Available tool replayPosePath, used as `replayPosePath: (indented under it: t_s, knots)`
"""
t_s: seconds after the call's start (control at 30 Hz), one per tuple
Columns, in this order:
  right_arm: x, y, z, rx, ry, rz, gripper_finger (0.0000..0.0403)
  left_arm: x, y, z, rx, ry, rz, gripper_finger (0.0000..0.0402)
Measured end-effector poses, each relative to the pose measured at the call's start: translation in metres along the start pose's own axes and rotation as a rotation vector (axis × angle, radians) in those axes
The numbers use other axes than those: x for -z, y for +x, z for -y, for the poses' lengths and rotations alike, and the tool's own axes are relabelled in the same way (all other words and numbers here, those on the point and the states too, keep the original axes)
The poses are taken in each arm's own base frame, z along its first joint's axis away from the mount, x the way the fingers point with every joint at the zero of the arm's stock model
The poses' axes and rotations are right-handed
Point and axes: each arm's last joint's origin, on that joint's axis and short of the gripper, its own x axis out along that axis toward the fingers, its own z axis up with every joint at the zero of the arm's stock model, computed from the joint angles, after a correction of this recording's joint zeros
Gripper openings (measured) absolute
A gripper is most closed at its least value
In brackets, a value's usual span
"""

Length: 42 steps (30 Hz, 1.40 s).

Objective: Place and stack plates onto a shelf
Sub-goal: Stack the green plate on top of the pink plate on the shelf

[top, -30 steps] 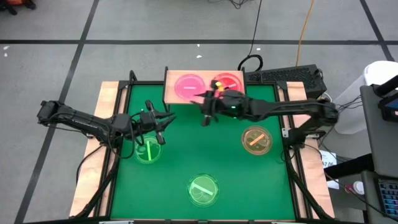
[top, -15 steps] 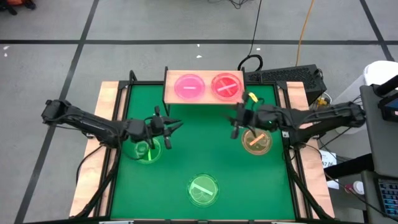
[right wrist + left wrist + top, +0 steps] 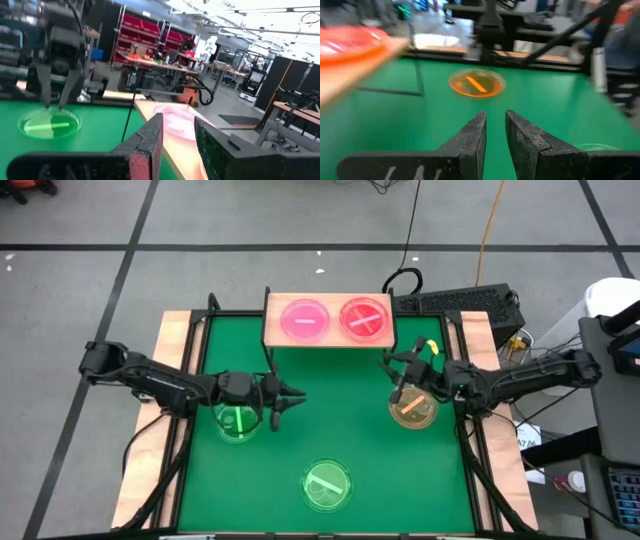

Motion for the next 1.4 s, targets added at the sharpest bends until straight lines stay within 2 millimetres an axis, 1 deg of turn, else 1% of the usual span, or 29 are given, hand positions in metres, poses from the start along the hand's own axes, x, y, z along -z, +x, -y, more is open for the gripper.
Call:
replayPosePath:
  t_s: [0.13,0.3,0.43,0.63,0.77,0.83,1.0,1.1,1.2,1.3,1.4]
  knots:
    - [-0.008,-0.003,0.004,0.01,0.021,0.039,0.0093,0.009,0.001,0.0,0.071,-0.117,-0.099,0.0078]
    - [-0.013,-0.009,0.009,0.01,0.065,0.064,0.0093,0.021,-0.001,0.004,0.101,-0.242,-0.234,0.0078]
    - [-0.014,-0.011,0.005,-0.015,0.099,0.061,0.0093,0.02,-0.002,0.017,0.152,-0.239,-0.238,0.0078]
    - [-0.015,-0.014,0.0,-0.051,0.092,0.07,0.0093,0.006,0.0,0.039,0.202,-0.176,-0.256,0.0078]
    - [-0.016,-0.015,-0.002,-0.062,0.089,0.07,0.0093,0.005,0.007,0.044,0.194,-0.161,-0.303,0.0078]
    - [-0.015,-0.015,-0.003,-0.066,0.085,0.063,0.0093,0.006,0.014,0.046,0.194,-0.161,-0.307,0.0078]
    - [-0.011,-0.015,-0.004,-0.076,0.062,0.029,0.0093,0.024,0.029,0.048,0.21,-0.196,-0.401,0.0078]
    - [-0.01,-0.015,-0.005,-0.082,0.055,0.011,0.0093,0.04,0.037,0.049,0.204,-0.234,-0.463,0.0078]
    - [-0.009,-0.015,-0.005,-0.083,0.054,0.005,0.0093,0.059,0.044,0.048,0.182,-0.294,-0.542,0.0078]
    - [-0.009,-0.015,-0.005,-0.083,0.057,0.004,0.0093,0.071,0.052,0.05,0.231,-0.324,-0.559,0.0078]
    - [-0.008,-0.015,-0.005,-0.085,0.065,-0.005,0.0093,0.076,0.061,0.053,0.283,-0.35,-0.511,0.0078]
